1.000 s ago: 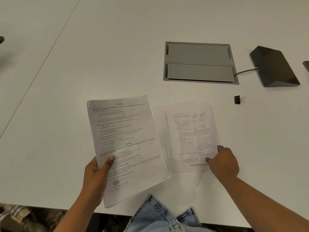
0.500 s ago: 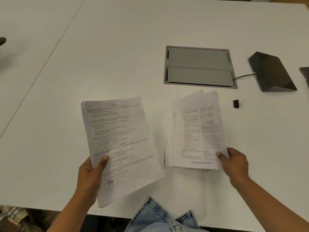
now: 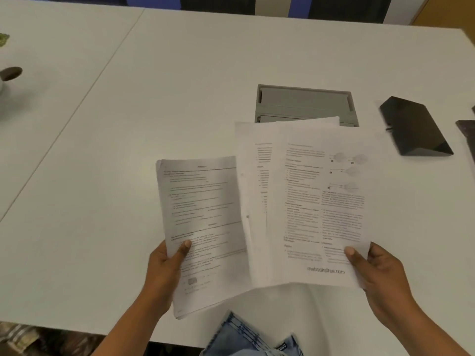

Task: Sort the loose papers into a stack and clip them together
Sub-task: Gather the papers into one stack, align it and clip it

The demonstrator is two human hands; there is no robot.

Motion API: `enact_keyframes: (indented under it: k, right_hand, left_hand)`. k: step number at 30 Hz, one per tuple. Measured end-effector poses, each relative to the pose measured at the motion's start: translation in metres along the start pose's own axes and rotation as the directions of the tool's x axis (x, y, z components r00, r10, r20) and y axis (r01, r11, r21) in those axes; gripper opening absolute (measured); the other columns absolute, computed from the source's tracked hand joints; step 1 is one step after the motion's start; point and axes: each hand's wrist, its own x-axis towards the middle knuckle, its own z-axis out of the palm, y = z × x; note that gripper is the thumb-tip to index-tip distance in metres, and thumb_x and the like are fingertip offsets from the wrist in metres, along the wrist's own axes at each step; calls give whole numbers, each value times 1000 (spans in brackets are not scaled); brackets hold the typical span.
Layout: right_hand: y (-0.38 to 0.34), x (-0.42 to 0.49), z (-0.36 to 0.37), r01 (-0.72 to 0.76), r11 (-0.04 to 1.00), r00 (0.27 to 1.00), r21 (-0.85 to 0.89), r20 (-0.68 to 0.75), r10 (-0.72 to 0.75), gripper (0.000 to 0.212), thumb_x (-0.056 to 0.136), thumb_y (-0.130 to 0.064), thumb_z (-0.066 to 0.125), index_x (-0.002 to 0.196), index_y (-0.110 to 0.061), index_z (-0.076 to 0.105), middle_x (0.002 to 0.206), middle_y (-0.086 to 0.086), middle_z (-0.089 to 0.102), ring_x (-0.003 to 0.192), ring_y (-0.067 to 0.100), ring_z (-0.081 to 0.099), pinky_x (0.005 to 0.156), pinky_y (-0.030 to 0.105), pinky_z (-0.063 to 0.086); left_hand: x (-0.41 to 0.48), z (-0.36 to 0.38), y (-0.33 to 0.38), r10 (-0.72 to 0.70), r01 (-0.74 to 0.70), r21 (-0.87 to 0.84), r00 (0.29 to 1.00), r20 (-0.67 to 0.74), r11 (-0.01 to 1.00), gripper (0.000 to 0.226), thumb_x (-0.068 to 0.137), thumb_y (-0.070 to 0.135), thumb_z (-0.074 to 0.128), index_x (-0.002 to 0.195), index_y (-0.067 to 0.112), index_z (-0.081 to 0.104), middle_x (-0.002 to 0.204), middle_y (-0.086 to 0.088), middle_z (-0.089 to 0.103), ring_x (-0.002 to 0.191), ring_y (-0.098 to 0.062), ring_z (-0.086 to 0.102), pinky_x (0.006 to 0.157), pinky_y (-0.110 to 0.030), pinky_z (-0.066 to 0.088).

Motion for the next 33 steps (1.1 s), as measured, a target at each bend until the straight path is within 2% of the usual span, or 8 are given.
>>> enact_keyframes:
  k: [5,9,11,13,16,21,25,33]
  right_hand:
    - [-9,-6,26,-21,995,973,-100,227,43,41,79,-27,72,119,-22,67,117,-1,74,104,17,72,79,23,58]
    - [-14,-8,41,-190,972,854,-135,467,232,42,89,-23,67,130,-19,60,123,1,72,113,23,68,93,38,55]
    - [-13,-8,47,-169,978,875,-125,438,208,38,90,-15,66,127,-13,62,120,4,73,110,26,70,91,37,56]
    - [-12,-9,50,-125,983,904,-134,392,168,36,88,-14,66,124,-13,64,118,4,74,107,25,71,89,36,57]
    - [-13,-7,49,-53,989,923,-136,372,101,39,84,-19,69,122,-18,64,119,3,74,106,22,71,87,32,58]
    - [-21,8,49,-38,988,880,-150,463,104,45,84,-21,73,128,-26,61,123,-4,71,111,17,69,89,31,57]
    - [-30,29,58,79,983,948,-164,319,-23,32,89,-16,69,118,-31,67,113,-10,75,102,11,71,78,23,58]
    - [-31,44,58,199,964,968,-178,189,-165,29,87,-13,73,103,-36,66,95,-23,75,90,-2,70,67,12,53]
  left_hand:
    - [-16,40,11,-18,26,-50,987,158,998,32,79,37,75,109,25,76,106,-10,79,92,-28,77,70,-36,62]
    - [-23,59,17,13,-8,-24,978,210,1000,25,86,41,66,106,32,77,107,-6,79,93,-22,77,72,-29,61]
    - [-23,67,19,-31,31,7,987,157,1000,31,91,56,51,98,41,76,98,5,81,85,-13,76,71,-24,59]
    - [-23,70,21,-60,61,-4,990,127,998,48,80,72,36,109,45,64,97,20,76,88,-5,71,88,-23,50]
    - [-20,70,23,29,-27,-10,986,166,1000,46,86,53,56,126,32,62,121,15,71,113,-9,67,105,-30,42]
    - [-7,76,31,76,-98,58,949,305,993,38,95,1,61,127,22,63,119,2,75,109,-21,72,93,-44,59]
    - [8,97,41,160,-217,168,942,296,962,45,91,-2,65,122,30,63,112,8,74,101,-15,72,86,-40,61]
    - [22,118,31,322,-376,164,904,281,912,43,89,-3,60,103,37,65,90,23,75,86,2,71,70,-16,57]
